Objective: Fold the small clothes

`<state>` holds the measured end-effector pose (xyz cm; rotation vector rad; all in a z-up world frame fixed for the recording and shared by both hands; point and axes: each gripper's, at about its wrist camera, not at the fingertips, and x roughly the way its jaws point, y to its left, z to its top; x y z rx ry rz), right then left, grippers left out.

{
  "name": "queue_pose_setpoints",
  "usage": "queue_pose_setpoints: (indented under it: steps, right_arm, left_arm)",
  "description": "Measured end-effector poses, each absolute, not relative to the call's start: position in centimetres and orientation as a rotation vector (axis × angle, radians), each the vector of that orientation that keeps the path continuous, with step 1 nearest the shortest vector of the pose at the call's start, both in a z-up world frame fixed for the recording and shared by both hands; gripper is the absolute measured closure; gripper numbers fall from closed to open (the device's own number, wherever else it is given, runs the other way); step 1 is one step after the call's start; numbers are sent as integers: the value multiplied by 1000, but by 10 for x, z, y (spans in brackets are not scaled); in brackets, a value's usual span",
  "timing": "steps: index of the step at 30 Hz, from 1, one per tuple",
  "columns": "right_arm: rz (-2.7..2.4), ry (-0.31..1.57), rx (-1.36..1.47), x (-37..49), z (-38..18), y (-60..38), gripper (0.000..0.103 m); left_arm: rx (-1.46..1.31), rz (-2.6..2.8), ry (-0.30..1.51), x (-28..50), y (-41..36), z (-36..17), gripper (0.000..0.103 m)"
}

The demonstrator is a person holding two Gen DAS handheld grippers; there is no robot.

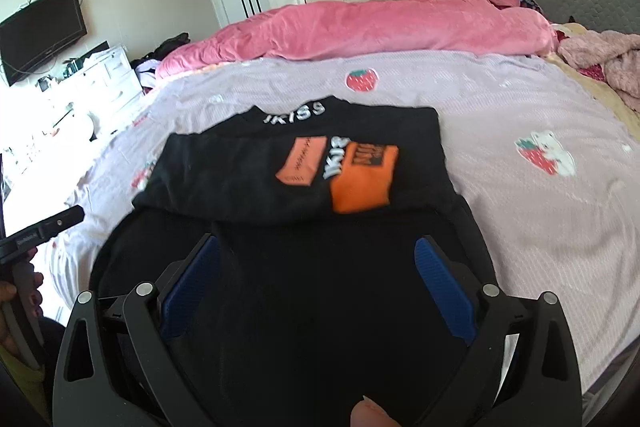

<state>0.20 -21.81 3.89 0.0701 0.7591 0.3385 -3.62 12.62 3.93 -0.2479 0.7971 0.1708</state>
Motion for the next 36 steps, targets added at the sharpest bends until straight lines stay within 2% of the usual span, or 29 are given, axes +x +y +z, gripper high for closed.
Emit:
queue_pose_setpoints:
  steps: [14,17,20,30,35,36]
  right_arm:
    - [317,790,31,-28,32,-237,6]
    - [305,800,23,-34,29,-243,6]
    - [297,811,27,-40,25,-249,6]
    - [259,832,31,-57,17,-268,6]
    - [244,842,36,-63,13,-277,6]
    - [241,845,36,-64,12,-278,6]
  left_arm:
    - [-223,135,845,-69,114,25,10]
    - [-225,120,861,-77,113,21,14]
    - [-230,100,881,-86,111,16,21]
    - [-185,49,925,-106,94,1,67]
    - [-215,43,978,-109,93,-23,71]
    - [-227,39,985,-109,94,-27,77]
